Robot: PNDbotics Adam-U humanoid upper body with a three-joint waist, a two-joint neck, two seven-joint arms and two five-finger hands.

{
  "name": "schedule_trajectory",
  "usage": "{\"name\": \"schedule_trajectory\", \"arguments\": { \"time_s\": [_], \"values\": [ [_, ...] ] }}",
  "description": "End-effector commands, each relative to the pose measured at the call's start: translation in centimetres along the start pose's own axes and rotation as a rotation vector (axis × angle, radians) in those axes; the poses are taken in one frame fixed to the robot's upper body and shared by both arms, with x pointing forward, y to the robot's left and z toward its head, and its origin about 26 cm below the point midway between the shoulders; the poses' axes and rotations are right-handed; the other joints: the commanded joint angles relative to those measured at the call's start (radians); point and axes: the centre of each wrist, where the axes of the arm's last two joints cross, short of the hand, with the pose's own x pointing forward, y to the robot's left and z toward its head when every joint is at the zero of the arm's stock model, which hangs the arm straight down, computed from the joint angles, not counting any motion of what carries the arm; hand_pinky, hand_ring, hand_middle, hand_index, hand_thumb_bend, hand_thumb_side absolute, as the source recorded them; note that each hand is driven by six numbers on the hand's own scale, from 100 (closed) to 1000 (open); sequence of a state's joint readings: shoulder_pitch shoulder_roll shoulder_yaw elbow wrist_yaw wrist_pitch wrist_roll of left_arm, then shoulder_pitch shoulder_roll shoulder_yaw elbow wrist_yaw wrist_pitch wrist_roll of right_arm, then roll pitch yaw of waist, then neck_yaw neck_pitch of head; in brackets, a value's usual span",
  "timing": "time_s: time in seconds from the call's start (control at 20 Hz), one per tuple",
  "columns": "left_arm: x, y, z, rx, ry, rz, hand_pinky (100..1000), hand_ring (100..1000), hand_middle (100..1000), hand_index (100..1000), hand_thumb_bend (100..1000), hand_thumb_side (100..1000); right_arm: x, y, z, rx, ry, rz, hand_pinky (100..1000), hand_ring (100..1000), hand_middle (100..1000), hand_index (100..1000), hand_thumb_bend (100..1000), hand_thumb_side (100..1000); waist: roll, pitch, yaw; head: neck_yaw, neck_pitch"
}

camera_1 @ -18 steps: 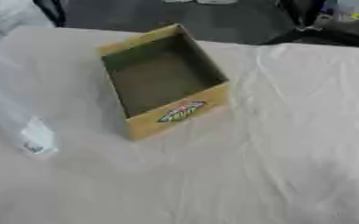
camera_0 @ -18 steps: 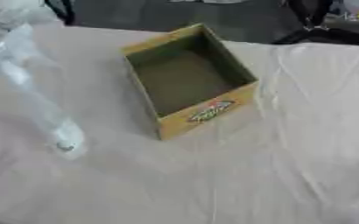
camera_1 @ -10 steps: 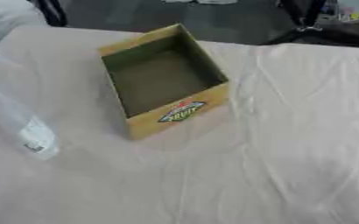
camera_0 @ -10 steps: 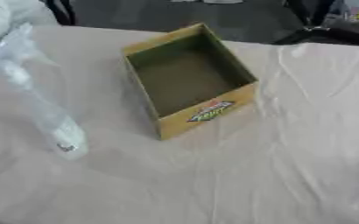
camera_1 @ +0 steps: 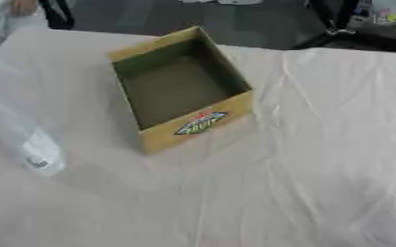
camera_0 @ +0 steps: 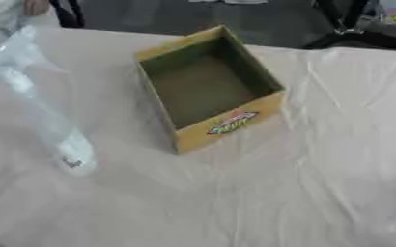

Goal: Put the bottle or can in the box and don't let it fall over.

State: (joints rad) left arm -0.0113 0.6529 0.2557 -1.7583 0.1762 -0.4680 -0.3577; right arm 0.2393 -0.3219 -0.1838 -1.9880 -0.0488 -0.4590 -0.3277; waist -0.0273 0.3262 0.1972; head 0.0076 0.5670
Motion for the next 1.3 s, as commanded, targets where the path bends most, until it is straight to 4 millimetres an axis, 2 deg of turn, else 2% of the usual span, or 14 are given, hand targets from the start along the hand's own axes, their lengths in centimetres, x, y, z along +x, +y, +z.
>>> {"name": "schedule_trajectory", "arguments": {
  "time_s": [0.05,0.8,1.3],
  "values": [
    [0.5,1.4,-0.5,-0.013,-0.004,-0.034,1000,1000,1000,933,485,793,0.4,-0.3,-0.4,0.019,-0.02,0.015,911,1000,1000,899,100,569,0.004,-0.011,-0.001,0.005,-0.016],
    [0.2,2.9,-2.2,-0.019,-0.005,-0.03,1000,1000,1000,933,450,783,0.4,-0.2,-0.4,0.027,-0.019,0.014,912,1000,1000,900,100,569,0.004,-0.011,-0.002,0.009,-0.021],
    [-0.1,3.0,-3.5,-0.081,-0.009,-0.035,1000,1000,1000,930,436,779,0.4,-0.2,-0.5,0.031,-0.016,0.009,912,1000,1000,900,100,570,0.003,-0.012,-0.004,0.016,-0.021]
  ]
}}
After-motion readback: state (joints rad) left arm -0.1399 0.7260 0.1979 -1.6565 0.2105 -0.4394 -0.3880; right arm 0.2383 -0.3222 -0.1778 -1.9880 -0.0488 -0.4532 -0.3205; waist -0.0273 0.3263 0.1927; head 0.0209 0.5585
